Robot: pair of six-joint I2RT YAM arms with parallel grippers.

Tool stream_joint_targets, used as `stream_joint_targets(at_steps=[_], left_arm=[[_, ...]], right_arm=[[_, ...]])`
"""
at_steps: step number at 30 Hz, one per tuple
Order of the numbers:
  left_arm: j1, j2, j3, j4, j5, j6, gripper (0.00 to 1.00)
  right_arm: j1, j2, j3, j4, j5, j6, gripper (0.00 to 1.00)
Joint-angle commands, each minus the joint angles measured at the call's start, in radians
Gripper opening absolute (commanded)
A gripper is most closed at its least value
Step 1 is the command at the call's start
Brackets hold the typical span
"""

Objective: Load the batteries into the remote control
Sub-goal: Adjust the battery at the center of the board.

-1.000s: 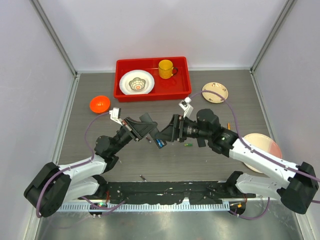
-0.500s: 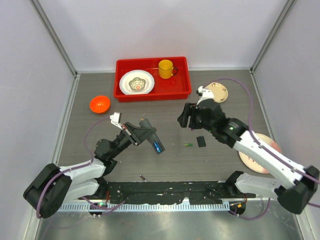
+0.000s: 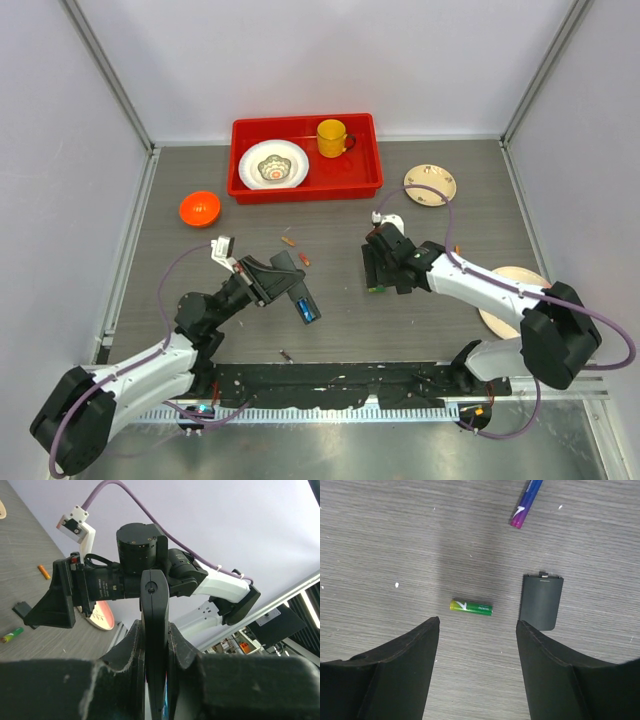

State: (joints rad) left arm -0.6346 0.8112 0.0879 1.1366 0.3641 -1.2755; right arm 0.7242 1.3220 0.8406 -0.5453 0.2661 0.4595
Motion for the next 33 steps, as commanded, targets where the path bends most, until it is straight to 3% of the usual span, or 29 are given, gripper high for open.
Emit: stream_joint_targets(at_steps=[1, 14, 33], left_arm=[[0.006, -0.020, -0.002, -0.024, 0.030, 0.030, 0.00], [0.004, -0.004, -0.022, 0.014, 0.050, 0.038, 0.00], [0.004, -0.033, -0.030, -0.006, 0.044, 0.044, 0.00]], right_arm=[[0.001, 0.029, -0.001, 0.068, -0.013, -0.021, 0.70], [0.001, 0.134, -0.028, 0.120, -0.041, 0.027, 0.74], [0.001, 0.220, -0.034, 0.140, -0.031, 0.033, 0.62]])
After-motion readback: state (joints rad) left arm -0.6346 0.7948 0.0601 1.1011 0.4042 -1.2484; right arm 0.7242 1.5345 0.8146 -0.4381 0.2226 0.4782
